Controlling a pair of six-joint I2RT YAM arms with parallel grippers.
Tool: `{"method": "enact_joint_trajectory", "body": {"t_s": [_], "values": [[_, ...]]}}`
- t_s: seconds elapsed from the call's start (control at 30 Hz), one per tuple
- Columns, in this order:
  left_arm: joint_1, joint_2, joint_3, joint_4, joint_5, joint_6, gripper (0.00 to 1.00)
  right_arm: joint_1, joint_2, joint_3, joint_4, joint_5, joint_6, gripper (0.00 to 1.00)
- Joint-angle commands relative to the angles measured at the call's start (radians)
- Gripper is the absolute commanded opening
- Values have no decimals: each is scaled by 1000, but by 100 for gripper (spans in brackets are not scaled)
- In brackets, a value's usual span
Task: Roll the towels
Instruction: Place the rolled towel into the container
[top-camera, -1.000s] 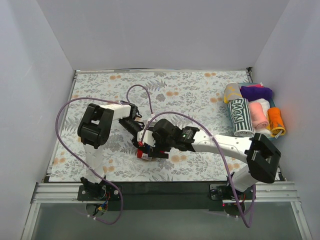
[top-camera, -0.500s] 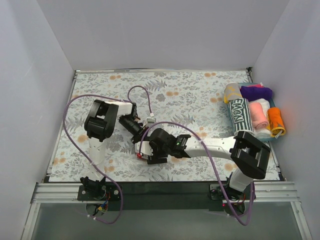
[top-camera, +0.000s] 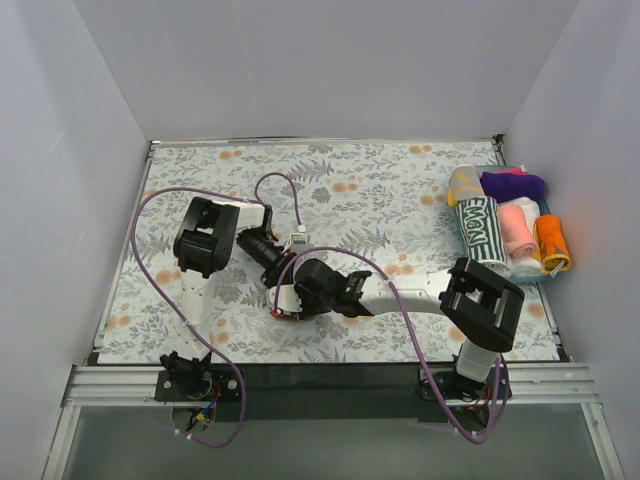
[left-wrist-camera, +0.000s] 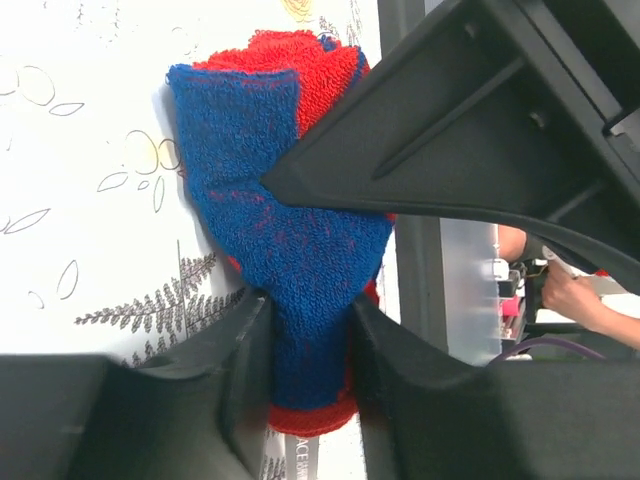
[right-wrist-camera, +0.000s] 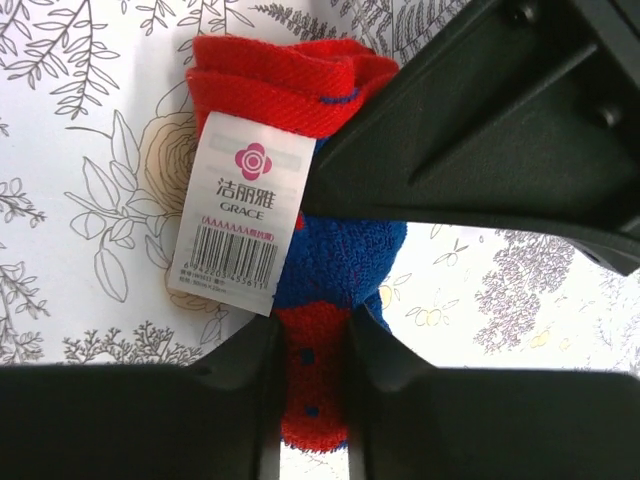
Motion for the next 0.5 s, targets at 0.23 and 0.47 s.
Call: {"method": "enact_joint_trajectory", "body": {"t_s": [0.23,0.47], "values": [[82,-164,-35,172,-116,50,64,-27,25,-31,-76,-91,33,1],[220,-397,-73,230,-153,-13,73,-104,-70,29,-220,-151,162,1]]}}
